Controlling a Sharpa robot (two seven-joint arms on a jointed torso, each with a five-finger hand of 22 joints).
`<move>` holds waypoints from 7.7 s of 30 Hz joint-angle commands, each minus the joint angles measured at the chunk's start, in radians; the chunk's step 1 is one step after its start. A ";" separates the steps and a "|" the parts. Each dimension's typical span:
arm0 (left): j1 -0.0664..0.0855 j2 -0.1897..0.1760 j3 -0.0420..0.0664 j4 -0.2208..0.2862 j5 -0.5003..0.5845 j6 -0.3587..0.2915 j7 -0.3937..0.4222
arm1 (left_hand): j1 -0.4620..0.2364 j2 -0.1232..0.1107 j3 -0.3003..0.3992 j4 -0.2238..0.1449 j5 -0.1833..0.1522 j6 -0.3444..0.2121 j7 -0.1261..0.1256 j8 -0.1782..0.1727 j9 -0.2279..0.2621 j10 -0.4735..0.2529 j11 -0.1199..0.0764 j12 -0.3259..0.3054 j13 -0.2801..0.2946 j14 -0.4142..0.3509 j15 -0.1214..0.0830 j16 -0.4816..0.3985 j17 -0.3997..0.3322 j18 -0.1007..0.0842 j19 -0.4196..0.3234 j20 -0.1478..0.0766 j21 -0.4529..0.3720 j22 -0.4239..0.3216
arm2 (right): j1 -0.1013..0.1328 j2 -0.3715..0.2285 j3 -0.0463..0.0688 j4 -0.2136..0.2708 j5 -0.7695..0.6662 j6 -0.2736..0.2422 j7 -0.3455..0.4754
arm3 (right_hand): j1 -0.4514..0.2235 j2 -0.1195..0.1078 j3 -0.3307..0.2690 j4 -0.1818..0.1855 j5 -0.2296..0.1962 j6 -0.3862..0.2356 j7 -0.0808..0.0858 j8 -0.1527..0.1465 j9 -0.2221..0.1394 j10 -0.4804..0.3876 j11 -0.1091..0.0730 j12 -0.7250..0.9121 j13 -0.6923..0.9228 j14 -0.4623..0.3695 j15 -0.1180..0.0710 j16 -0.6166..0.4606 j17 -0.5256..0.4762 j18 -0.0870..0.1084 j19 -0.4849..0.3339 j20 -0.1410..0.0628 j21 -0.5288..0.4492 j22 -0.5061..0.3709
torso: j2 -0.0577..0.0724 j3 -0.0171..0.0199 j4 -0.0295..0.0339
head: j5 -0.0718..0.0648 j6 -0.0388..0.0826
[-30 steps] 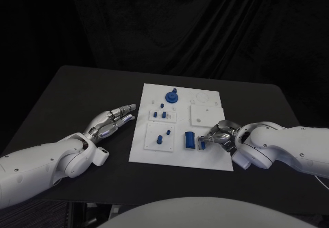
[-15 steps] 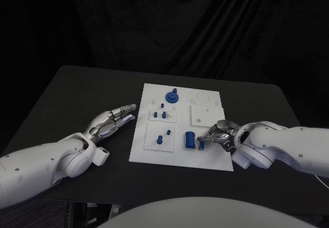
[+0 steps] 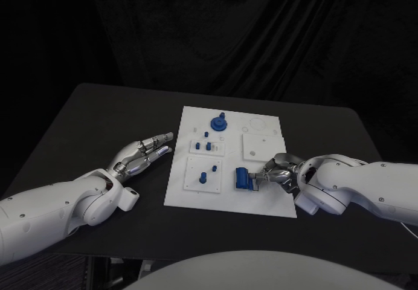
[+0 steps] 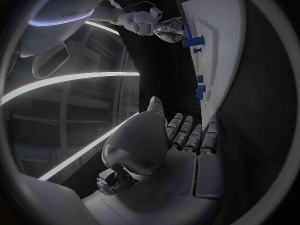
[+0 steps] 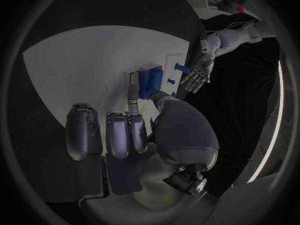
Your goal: Assemble the parts on the task board
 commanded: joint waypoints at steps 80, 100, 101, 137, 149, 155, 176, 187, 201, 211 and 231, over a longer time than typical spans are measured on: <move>-0.019 -0.026 0.001 0.013 0.003 0.007 0.043 | 0.014 -0.001 0.008 0.000 -0.001 0.001 0.001 0.002 0.001 0.004 0.011 0.011 0.002 0.005 0.000 0.005 0.002 0.011 0.007 -0.001 0.008 0.000 | -0.114 -0.064 -0.004 0.070 -0.865 -0.132 0.080 | 0.221 -0.074 -0.180 0.082 0.008 -0.678 0.081 0.293 0.012 0.104 0.063 0.003 0.263 0.079 0.055 -0.007 0.160 0.016 0.011 0.048 -0.026 0.201 | 0.001 -0.0012 -0.0020 | 0.003 0.000; -0.020 -0.023 0.001 0.010 0.003 0.010 0.043 | 0.014 -0.001 0.008 0.000 -0.001 0.001 0.001 0.002 0.001 0.004 0.011 0.011 0.002 0.005 0.000 0.005 0.002 0.011 0.007 -0.001 0.008 0.000 | -0.116 -0.036 -0.003 0.045 -0.851 -0.091 0.095 | 0.213 -0.055 -0.165 0.074 0.004 -0.598 0.084 0.275 -0.090 0.104 0.072 0.003 0.263 0.079 0.063 -0.007 0.158 0.016 0.011 0.056 -0.029 0.200 | 0.000 -0.0009 0.0002 | -0.001 0.000; -0.020 -0.023 0.001 0.010 0.003 0.010 0.043 | 0.015 0.000 0.009 0.000 -0.001 0.000 0.000 0.002 0.001 0.005 0.013 0.012 0.002 0.005 0.000 0.005 0.001 0.011 0.007 -0.001 0.009 0.000 | -0.116 -0.035 -0.003 0.044 -0.851 -0.089 0.096 | 0.215 -0.055 -0.165 0.073 0.004 -0.597 0.084 0.274 -0.092 0.104 0.072 0.003 0.263 0.079 0.063 -0.007 0.158 0.016 0.011 0.056 -0.028 0.200 | 0.000 -0.0008 0.0007 | -0.001 0.000; -0.024 -0.019 0.001 0.007 0.003 0.013 0.044 | 0.015 0.000 0.009 0.001 -0.001 0.000 0.000 0.002 0.001 0.006 0.015 0.012 0.002 0.005 0.001 0.005 0.001 0.010 0.007 -0.001 0.009 -0.001 | -0.118 -0.006 -0.003 0.020 -0.850 -0.093 0.134 | 0.294 -0.019 -0.149 0.015 0.002 -0.496 0.075 0.294 -0.169 0.104 0.065 0.003 0.263 0.078 0.058 -0.007 0.155 0.017 0.009 0.054 -0.034 0.199 | -0.001 -0.0007 0.0003 | 0.001 0.000; -0.025 -0.020 0.001 0.005 0.003 0.013 0.043 | 0.015 0.000 0.009 0.002 -0.001 0.000 0.001 0.002 0.001 0.006 0.016 0.012 0.002 0.005 0.001 0.005 0.001 0.010 0.007 -0.001 0.009 -0.002 | -0.118 -0.017 -0.003 0.034 -0.850 -0.141 0.141 | 0.293 0.000 -0.146 0.012 0.002 -0.479 0.071 0.298 -0.177 0.104 0.059 0.003 0.263 0.077 0.054 -0.008 0.151 0.019 0.006 0.050 -0.040 0.197 | -0.001 -0.0002 -0.0012 | 0.006 0.000; -0.026 -0.020 0.001 0.004 0.003 0.014 0.042 | 0.014 0.000 0.009 0.002 -0.001 -0.001 0.001 0.002 0.001 0.006 0.016 0.012 0.002 0.005 0.001 0.005 0.001 0.010 0.006 -0.001 0.009 -0.003 | -0.118 -0.026 -0.003 0.045 -0.853 -0.165 0.142 | 0.294 0.002 -0.145 0.010 0.002 -0.477 0.070 0.298 -0.178 0.104 0.059 0.003 0.263 0.077 0.054 -0.009 0.151 0.020 0.004 0.050 -0.044 0.196 | 0.000 -0.0002 -0.0012 | 0.005 0.000; -0.028 -0.025 0.001 0.006 0.003 0.013 0.041 | 0.014 0.000 0.009 0.003 -0.001 0.001 0.001 0.002 0.001 0.006 0.017 0.012 0.002 0.005 0.001 0.005 0.001 0.010 0.006 -0.001 0.009 -0.002 | -0.121 -0.079 -0.003 0.080 -0.882 -0.128 0.107 | 0.295 0.001 -0.148 0.004 0.001 -0.462 0.069 0.300 -0.184 0.104 0.061 0.003 0.263 0.076 0.054 -0.009 0.149 0.021 0.002 0.049 -0.048 0.195 | -0.001 0.0002 -0.0010 | 0.004 0.000; -0.029 -0.025 0.001 0.007 0.003 0.013 0.040 | 0.014 0.000 0.009 0.003 -0.001 0.002 0.001 0.002 0.001 0.007 0.017 0.013 0.002 0.005 0.001 0.005 0.001 0.010 0.006 -0.001 0.009 -0.003 | -0.124 -0.081 -0.003 0.073 -0.883 -0.091 0.101 | 0.297 -0.001 -0.149 -0.001 0.001 -0.457 0.069 0.298 -0.189 0.104 0.062 0.003 0.263 0.075 0.055 -0.011 0.145 0.021 0.000 0.049 -0.052 0.194 | -0.001 -0.0008 -0.0020 | 0.007 0.000; -0.029 -0.023 0.001 0.006 0.003 0.015 0.038 | 0.015 0.000 0.009 0.002 -0.001 0.002 0.001 0.002 0.001 0.007 0.016 0.013 0.002 0.006 0.001 0.005 0.002 0.010 0.006 -0.001 0.010 -0.002 | -0.124 -0.069 -0.003 0.062 -0.883 -0.072 0.092 | 0.288 -0.004 -0.158 -0.004 0.001 -0.468 0.073 0.269 -0.213 0.104 0.064 0.003 0.263 0.073 0.057 -0.013 0.140 0.023 -0.004 0.051 -0.059 0.192 | 0.000 0.0004 0.0006 | 0.004 0.000; -0.029 -0.022 0.001 0.006 0.003 0.016 0.038 | 0.015 0.000 0.010 0.002 -0.001 0.003 0.002 0.002 0.001 0.008 0.017 0.013 0.002 0.006 0.001 0.005 0.002 0.010 0.006 -0.001 0.010 -0.003 | -0.124 -0.063 -0.003 0.059 -0.883 -0.065 0.085 | 0.279 -0.001 -0.165 -0.002 0.002 -0.496 0.079 0.234 -0.243 0.104 0.066 0.003 0.263 0.071 0.058 -0.015 0.134 0.025 -0.008 0.052 -0.069 0.189 | 0.000 -0.0005 -0.0005 | 0.004 0.000; -0.029 -0.021 0.001 0.005 0.003 0.019 0.035 | 0.016 0.000 0.010 0.001 -0.001 0.006 0.003 0.003 0.001 0.008 0.017 0.013 0.002 0.005 0.001 0.005 0.001 0.010 0.006 -0.001 0.010 -0.004 | -0.124 -0.061 -0.003 0.061 -0.883 -0.048 0.066 | 0.272 -0.015 -0.175 0.004 0.002 -0.521 0.086 0.199 -0.279 0.104 0.072 0.003 0.263 0.062 0.064 -0.025 0.109 0.030 -0.021 0.057 -0.095 0.181 | -0.001 -0.0003 -0.0007 | 0.006 0.000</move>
